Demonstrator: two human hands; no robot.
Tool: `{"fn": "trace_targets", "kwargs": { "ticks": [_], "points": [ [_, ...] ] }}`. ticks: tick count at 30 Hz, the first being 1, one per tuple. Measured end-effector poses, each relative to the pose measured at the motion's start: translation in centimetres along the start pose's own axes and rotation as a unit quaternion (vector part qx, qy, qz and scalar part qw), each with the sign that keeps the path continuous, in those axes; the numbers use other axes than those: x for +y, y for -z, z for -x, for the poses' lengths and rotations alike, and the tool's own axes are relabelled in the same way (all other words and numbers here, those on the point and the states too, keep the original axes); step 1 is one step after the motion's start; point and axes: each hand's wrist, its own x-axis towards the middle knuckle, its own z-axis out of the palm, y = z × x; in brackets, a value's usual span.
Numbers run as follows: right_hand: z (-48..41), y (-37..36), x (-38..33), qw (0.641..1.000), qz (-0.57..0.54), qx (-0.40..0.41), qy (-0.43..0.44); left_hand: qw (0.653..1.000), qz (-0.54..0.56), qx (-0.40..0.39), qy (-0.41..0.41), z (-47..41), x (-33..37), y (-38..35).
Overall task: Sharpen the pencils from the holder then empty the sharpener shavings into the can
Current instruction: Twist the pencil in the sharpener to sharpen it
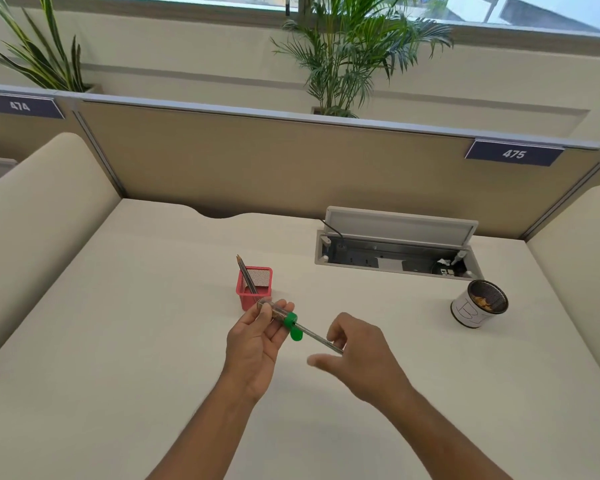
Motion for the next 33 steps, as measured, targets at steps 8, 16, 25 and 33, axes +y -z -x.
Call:
{"fn": "trace_targets", "kwargs": {
  "ticks": [8,16,25,33],
  "points": [
    [0.5,-1.4,0.6,0.928,0.271,0.127,0.220,1.000,-0.001,0.012,0.005,0.2,0.3,0.3],
    [-0.7,0.0,-0.3,0.996,-0.038,-0.074,-0.041,0.999,-0.022,-0.010,0.023,0.2,0.5,0.3],
    [-0.6,-0.1,-1.0,0.989,0.146,-0.007,0.029,0.999,-0.017,0.010,0.027,0.0,0.2,0.5],
    [-0.1,-1.2,-0.2,0.904,0.339,0.132,0.226,0.999,0.009,0.022,0.022,0.1,-0.1,0.4]
  ]
}}
